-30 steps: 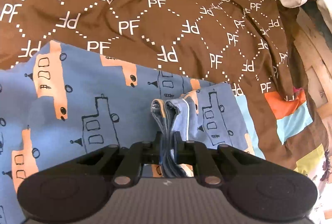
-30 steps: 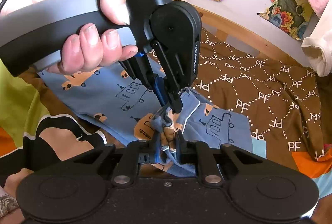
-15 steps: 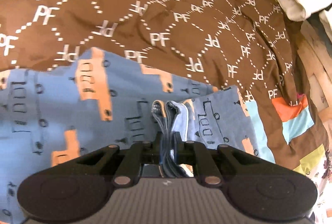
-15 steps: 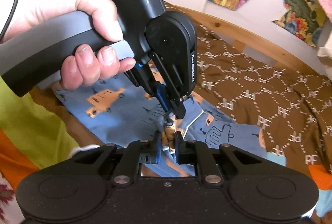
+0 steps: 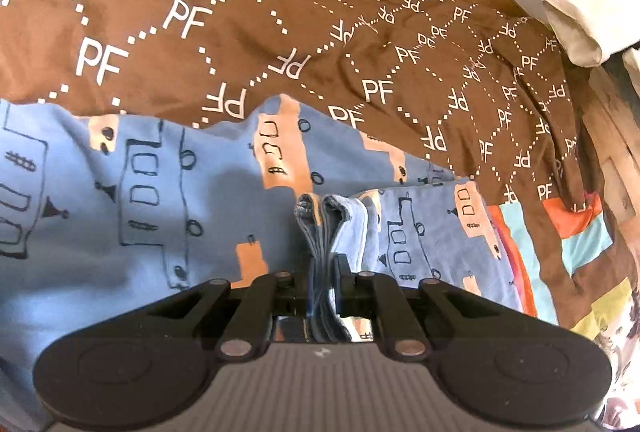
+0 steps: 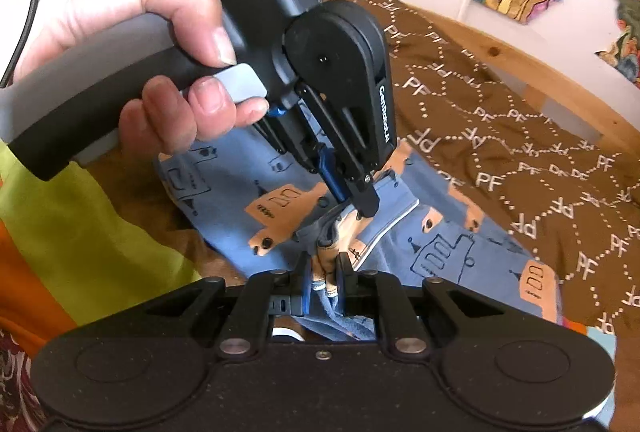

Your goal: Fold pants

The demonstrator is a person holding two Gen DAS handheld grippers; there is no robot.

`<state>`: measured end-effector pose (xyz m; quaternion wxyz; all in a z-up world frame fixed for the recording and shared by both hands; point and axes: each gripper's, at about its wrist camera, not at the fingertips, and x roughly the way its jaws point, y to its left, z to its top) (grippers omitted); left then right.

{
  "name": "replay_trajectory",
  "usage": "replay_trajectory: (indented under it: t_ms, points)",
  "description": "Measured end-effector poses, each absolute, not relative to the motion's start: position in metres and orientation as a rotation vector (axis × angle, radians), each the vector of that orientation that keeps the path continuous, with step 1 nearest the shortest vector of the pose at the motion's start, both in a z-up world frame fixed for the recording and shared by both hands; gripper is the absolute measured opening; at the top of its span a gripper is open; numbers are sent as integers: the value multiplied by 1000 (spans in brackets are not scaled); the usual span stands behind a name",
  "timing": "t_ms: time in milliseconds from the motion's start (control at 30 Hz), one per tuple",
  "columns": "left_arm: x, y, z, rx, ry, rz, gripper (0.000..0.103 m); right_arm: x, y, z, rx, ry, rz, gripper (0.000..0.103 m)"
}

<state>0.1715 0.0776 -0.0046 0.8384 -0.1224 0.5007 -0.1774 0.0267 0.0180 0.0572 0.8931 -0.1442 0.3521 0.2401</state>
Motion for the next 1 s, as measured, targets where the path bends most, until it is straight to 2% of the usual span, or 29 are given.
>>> replay_trajectory:
  t_ms: [267,400,533,600,667,700,733,767,833,933,1000]
  points:
    - [171,81,-17,-227,1068,-370,12,30,28,43,-320,778,526,15]
    - [164,88,-17,-219,1049,-375,26,27,21,47,-318,776,549,21]
    - [156,95,-14,-228,1045,-348,27,22,-9,58,-291,775,523,41]
    - [153,93,-7,-204,1011,-332,29,26,-32,63,-299,761,455,47]
    - [148,82,3,-139,944,-324,34,33,-50,66,-308,736,359,67]
    - [147,75,8,-104,906,-320,44,41,-60,66,-317,719,301,72]
    - [146,67,11,-74,873,-305,59,49,-67,64,-329,706,264,79]
    - [147,58,13,-49,839,-278,63,60,-74,61,-347,686,233,84]
    - [152,44,11,-3,795,-258,66,82,-87,48,-378,667,191,90]
    - [169,29,-8,95,844,-133,66,112,-99,27,-410,671,160,91]
    - [177,37,-21,69,885,-113,69,127,-108,14,-436,693,127,92]
